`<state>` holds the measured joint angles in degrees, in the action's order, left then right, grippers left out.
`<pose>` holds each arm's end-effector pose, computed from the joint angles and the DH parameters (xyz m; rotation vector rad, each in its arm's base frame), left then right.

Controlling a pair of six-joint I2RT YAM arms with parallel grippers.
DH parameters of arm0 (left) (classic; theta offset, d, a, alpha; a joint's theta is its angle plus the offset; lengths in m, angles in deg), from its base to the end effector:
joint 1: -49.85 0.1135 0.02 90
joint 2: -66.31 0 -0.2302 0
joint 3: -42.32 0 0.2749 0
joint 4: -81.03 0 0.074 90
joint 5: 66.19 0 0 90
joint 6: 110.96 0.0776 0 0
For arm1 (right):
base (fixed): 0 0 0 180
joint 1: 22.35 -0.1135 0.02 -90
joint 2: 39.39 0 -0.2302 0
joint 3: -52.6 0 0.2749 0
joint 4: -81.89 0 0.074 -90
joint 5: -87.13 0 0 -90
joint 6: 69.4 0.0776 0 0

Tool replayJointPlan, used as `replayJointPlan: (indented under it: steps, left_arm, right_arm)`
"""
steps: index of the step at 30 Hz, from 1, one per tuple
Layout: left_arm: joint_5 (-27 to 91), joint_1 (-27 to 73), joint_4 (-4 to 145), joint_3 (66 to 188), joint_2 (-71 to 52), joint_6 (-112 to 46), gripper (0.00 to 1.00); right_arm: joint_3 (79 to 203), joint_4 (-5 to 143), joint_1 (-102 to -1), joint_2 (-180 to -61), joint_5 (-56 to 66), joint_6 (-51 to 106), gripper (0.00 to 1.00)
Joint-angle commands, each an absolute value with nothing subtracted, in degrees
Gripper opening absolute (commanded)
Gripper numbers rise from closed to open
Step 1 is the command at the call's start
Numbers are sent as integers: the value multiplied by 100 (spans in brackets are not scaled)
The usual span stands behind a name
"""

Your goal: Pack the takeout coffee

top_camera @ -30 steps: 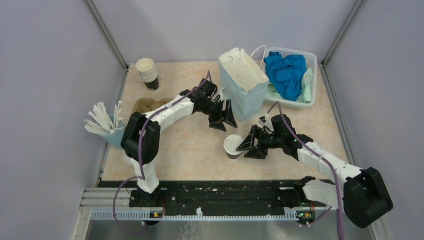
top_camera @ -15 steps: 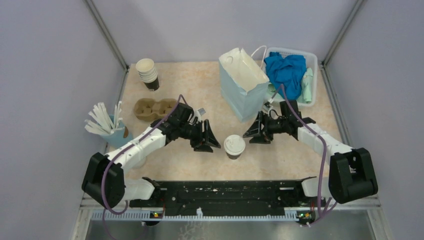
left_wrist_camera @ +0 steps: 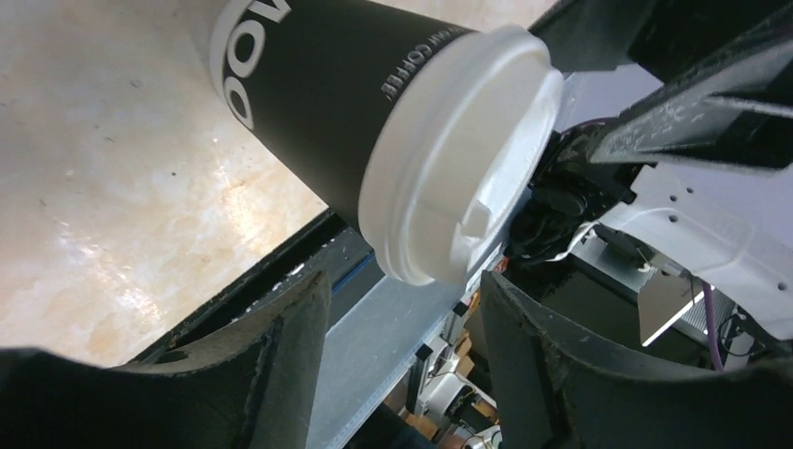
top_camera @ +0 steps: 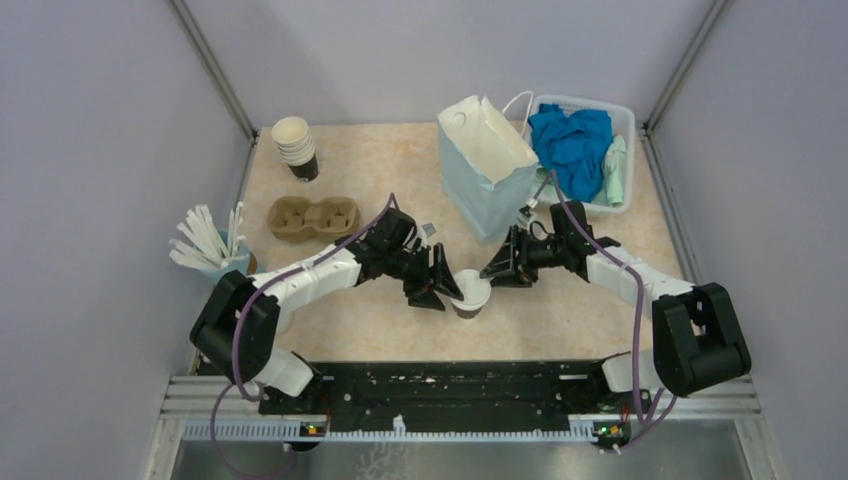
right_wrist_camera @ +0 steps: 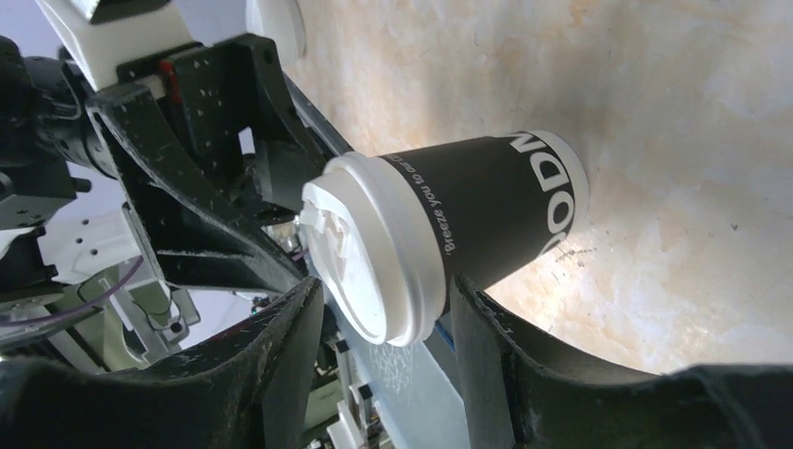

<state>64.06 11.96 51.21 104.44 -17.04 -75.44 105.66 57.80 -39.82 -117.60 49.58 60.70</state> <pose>0.2323 -0.2443 0.1390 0.0441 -2.7734 1.3998 0.2686 0.1490 0.1301 0.0423 2.5652 1.5410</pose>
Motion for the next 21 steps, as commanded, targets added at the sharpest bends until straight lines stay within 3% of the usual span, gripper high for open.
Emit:
replayJointPlan:
  steps: [1, 13, 18, 21]
  left_arm:
    - [6045, 1184, 4664, 10935, -2014, -7177, 64]
    - [5446, 1274, 3737, 11440, -2562, -6245, 51]
    - [5348, 1487, 3536, 11586, -2713, -5791, 51]
    - [5636, 1487, 3588, 11832, -2724, -5582, 58]
  right_arm:
    - [10366, 6137, -4028, -11764, 4908, 6095, 52]
    - [9139, 6874, -4072, -11110, 4579, 6987, 42]
    - [8695, 7190, -4106, -10540, 4478, 7512, 43]
    - [8815, 7111, -4107, -10472, 4536, 7477, 48]
